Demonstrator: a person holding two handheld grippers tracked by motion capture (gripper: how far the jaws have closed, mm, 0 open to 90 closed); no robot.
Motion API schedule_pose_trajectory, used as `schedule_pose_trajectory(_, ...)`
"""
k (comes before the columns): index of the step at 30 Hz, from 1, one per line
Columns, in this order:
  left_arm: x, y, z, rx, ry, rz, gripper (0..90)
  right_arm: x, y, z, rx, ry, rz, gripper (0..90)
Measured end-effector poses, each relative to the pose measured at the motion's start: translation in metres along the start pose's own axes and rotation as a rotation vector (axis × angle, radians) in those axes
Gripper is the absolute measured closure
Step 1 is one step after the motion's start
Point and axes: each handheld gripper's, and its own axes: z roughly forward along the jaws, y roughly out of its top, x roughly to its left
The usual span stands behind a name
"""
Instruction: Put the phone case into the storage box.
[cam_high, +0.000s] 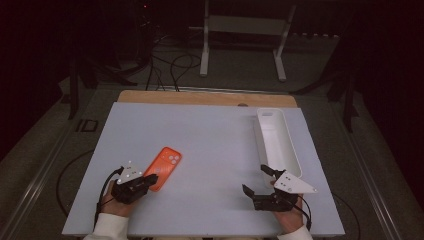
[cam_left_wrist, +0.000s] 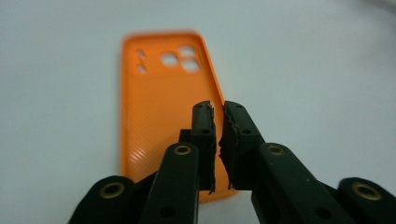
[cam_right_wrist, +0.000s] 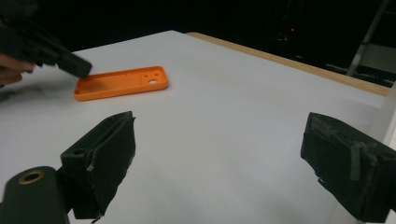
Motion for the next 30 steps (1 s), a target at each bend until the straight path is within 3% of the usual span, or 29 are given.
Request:
schedule_pose_trajectory(1, 0.001, 0.002, -0.009, -0.051, 0.008, 0.000, 79.5, 0.000, 0.000, 0.000, 0.000, 0.001, -0.001, 9.9)
schedule_pose_trajectory(2, 0.001, 0.002, -0.009, -0.051, 0.008, 0.000, 76.8, 0.000, 0.000, 0.000, 0.000, 0.001, -0.001, 9.9)
schedule_pose_trajectory(3, 0.000, 0.003, -0.018, -0.090, 0.020, 0.001, 73.2, 0.000, 0.000, 0.001, 0.000, -0.001, -0.004, 9.9)
schedule_pose_trajectory(4, 0.000, 0.003, -0.018, -0.090, 0.020, 0.001, 70.9, 0.000, 0.000, 0.001, 0.000, -0.001, -0.004, 9.9)
schedule_pose_trajectory(5, 0.000, 0.003, -0.026, -0.127, 0.042, -0.002, 65.6, 0.000, 0.001, 0.001, 0.000, 0.000, -0.005, 9.9)
schedule_pose_trajectory(6, 0.000, 0.003, -0.026, -0.127, 0.042, -0.002, 62.5, 0.000, 0.001, 0.001, 0.000, -0.002, -0.006, 9.9)
schedule_pose_trajectory(7, 0.002, 0.003, -0.034, -0.158, 0.043, 0.001, 57.6, 0.000, 0.001, 0.001, 0.000, -0.001, -0.008, 9.8)
schedule_pose_trajectory(10, 0.003, 0.003, -0.041, -0.177, 0.041, 0.006, 52.1, 0.000, 0.002, 0.000, -0.005, -0.003, -0.015, 9.7)
schedule_pose_trajectory(12, 0.004, 0.003, -0.047, -0.193, 0.035, 0.008, 40.7, -0.001, 0.004, 0.000, -0.015, 0.003, -0.015, 9.7)
schedule_pose_trajectory(13, 0.004, 0.003, -0.052, -0.198, 0.071, 0.003, 32.1, -0.002, 0.005, 0.000, -0.019, 0.007, -0.008, 9.7)
schedule_pose_trajectory(14, 0.004, 0.003, -0.052, -0.198, 0.071, 0.003, 27.0, -0.003, 0.005, 0.000, -0.022, 0.008, -0.008, 9.7)
schedule_pose_trajectory(15, 0.004, 0.003, -0.056, -0.202, 0.109, 0.005, 21.0, -0.004, 0.005, -0.001, -0.025, 0.008, -0.004, 9.7)
schedule_pose_trajectory(20, 0.004, 0.003, -0.061, -0.198, 0.146, -0.010, 2.9, -0.005, 0.004, -0.002, -0.028, 0.000, 0.000, 9.6)
schedule_pose_trajectory(30, -0.001, 0.008, -0.065, -0.188, 0.137, 0.024, 0.0, -0.005, 0.002, -0.006, -0.043, -0.020, -0.003, 9.6)
